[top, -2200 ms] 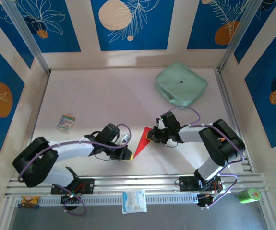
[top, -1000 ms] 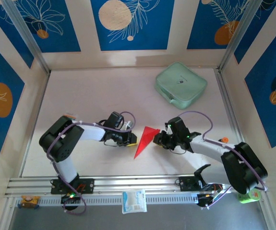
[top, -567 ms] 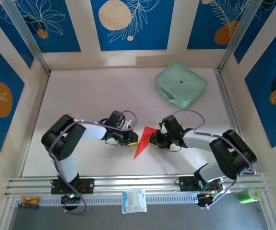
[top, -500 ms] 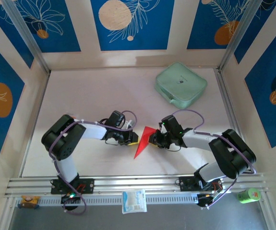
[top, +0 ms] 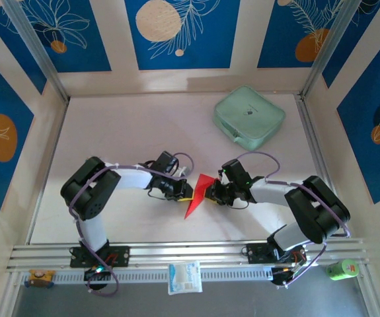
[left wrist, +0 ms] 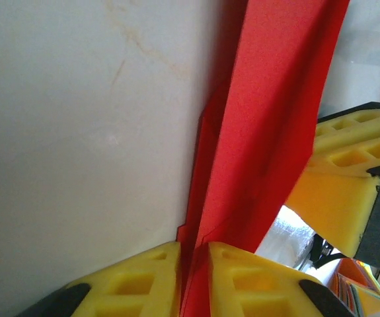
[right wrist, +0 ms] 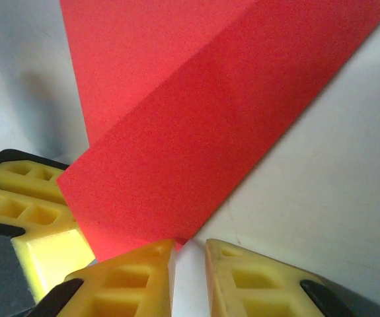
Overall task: Fold a paper plane with a square sheet of paper (pick it up from the middle)
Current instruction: Move a paper plane to the center of the table.
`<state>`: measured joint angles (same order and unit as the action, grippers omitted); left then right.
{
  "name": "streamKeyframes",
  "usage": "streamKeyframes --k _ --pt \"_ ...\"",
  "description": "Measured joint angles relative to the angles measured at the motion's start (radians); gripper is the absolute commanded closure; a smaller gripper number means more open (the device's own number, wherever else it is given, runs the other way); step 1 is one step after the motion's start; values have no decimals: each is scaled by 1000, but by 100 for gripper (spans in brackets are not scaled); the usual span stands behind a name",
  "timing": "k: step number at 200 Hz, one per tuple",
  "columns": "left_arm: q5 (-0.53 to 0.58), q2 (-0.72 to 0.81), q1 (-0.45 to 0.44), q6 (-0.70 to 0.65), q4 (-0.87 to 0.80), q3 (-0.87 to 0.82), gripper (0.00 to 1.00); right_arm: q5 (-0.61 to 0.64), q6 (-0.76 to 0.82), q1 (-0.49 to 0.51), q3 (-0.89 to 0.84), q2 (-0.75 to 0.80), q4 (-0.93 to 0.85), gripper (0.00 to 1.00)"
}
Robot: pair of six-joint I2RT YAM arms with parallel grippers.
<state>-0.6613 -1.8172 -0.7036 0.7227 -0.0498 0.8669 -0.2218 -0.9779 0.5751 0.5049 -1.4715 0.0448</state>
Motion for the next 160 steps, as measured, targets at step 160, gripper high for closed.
streamKeyframes --k 160 --pt "-64 -21 -26 5 40 12 82 -111 -63 -25 -42 -54 192 80"
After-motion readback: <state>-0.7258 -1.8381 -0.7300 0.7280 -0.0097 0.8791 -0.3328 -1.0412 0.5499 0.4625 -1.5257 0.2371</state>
